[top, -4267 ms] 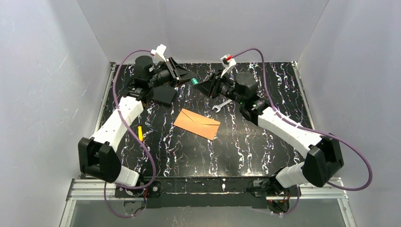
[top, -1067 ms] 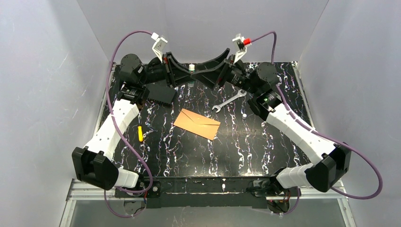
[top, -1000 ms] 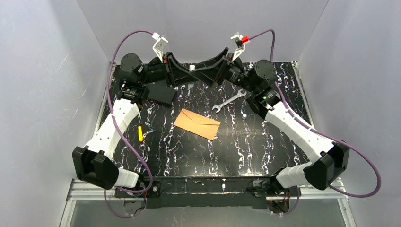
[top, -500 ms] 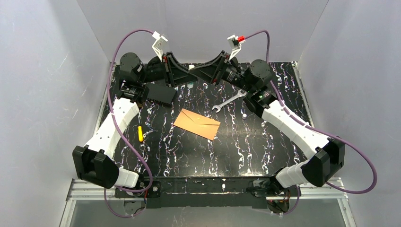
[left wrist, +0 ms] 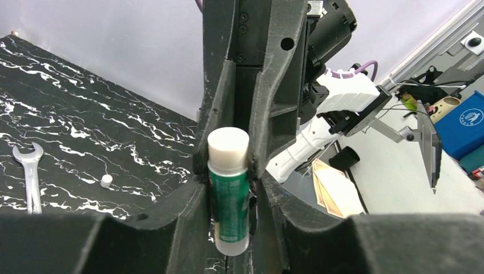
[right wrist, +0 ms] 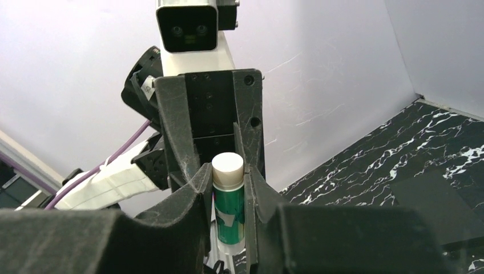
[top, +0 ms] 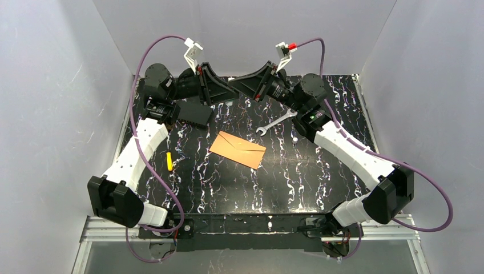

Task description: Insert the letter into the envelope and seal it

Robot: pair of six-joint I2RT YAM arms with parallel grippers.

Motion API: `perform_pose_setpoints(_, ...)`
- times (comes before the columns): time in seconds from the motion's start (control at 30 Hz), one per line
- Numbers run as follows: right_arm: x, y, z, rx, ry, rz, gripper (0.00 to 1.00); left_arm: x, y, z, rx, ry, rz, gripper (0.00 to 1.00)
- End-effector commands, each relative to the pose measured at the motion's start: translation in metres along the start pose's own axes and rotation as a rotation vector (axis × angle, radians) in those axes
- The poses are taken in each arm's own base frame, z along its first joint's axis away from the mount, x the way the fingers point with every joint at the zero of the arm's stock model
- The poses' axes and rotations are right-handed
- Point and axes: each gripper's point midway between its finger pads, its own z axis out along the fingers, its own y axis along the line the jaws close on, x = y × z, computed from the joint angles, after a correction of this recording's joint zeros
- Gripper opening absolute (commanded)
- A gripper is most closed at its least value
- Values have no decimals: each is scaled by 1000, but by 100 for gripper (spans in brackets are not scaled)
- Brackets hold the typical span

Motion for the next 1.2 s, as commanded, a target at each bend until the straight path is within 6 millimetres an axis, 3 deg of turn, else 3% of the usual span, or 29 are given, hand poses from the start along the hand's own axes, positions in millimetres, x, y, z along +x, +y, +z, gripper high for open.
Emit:
perform_pose_setpoints(0.0, -31, 9, -4, 14, -142, -46, 5, -10, -20, -1, 25, -23, 57, 33)
perform_pose_setpoints(0.13, -44, 8, -9, 27, -232, -22, 5, 1, -6, 0, -2, -21, -6, 33)
perform_pose_setpoints(0.67, -38, -5, -15, 65, -259, 5, 5, 14, 25, 2, -65, -36, -104, 31)
perform_pose_setpoints(0.7, -37, -6, -15, 66, -255, 8, 6, 15, 27, 2, -66, -35, -108, 27)
perform_pose_setpoints(0.77, -35, -9, -15, 76, -247, 17, 6, 16, 27, 2, -65, -34, -100, 3)
perform_pose_setpoints(0.8, -32, -12, -15, 96, -239, 27, 10, 16, 26, 2, -63, -32, -94, 0)
perform_pose_setpoints(0.83, -30, -19, -16, 134, -225, 40, 21, 15, 27, 1, -64, -33, -86, 0)
perform_pose_setpoints(0.87, -27, -32, -18, 205, -212, 53, 46, 16, 28, 1, -67, -32, -80, 0)
perform_pose_setpoints(0.9, -25, -44, -22, 276, -199, 47, 60, 19, 32, 0, -75, -31, -72, 0)
perform_pose_setpoints(0.97, -21, -68, -38, 435, -177, 35, 75, 31, 47, -4, -119, -29, -69, 0)
perform_pose_setpoints(1.07, -12, -102, -77, 685, -134, -1, 80, 60, 84, -14, -241, -16, -129, 0)
perform_pose_setpoints(1.17, 12, -135, -129, 947, -20, -36, 78, 85, 110, -26, -368, -4, -151, 0)
